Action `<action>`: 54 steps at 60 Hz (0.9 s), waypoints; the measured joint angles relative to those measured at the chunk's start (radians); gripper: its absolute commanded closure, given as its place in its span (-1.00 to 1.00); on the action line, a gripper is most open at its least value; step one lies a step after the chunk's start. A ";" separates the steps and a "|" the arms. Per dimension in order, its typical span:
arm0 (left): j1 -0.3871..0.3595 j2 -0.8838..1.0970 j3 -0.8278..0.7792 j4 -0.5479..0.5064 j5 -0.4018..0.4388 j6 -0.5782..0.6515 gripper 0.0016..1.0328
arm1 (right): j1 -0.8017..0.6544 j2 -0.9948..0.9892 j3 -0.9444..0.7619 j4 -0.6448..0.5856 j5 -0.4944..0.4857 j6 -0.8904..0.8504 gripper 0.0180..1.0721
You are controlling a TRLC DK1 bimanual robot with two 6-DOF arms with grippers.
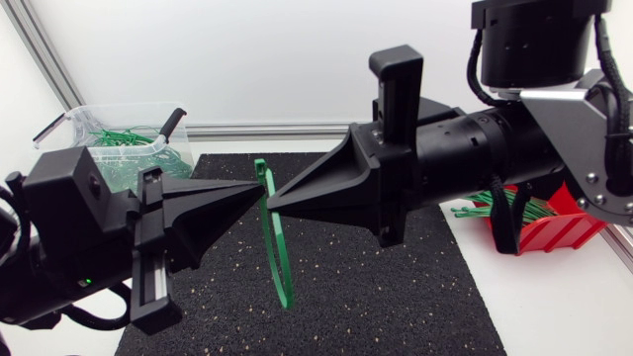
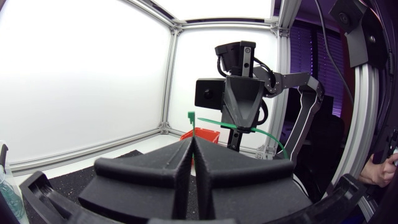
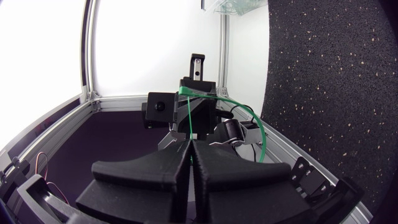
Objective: Take a green cable tie from the red box, thread the tail through the head to close it, then place it in the transparent bin on the left.
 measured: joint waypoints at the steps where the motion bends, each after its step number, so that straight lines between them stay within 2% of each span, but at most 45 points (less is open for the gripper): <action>1: 0.000 0.000 0.000 0.000 0.000 0.000 0.93 | 0.000 0.000 0.000 0.000 0.000 0.000 0.89; 54: -0.021 0.021 0.000 0.000 0.000 0.000 0.93 | 0.001 0.000 0.000 0.000 0.000 0.000 0.89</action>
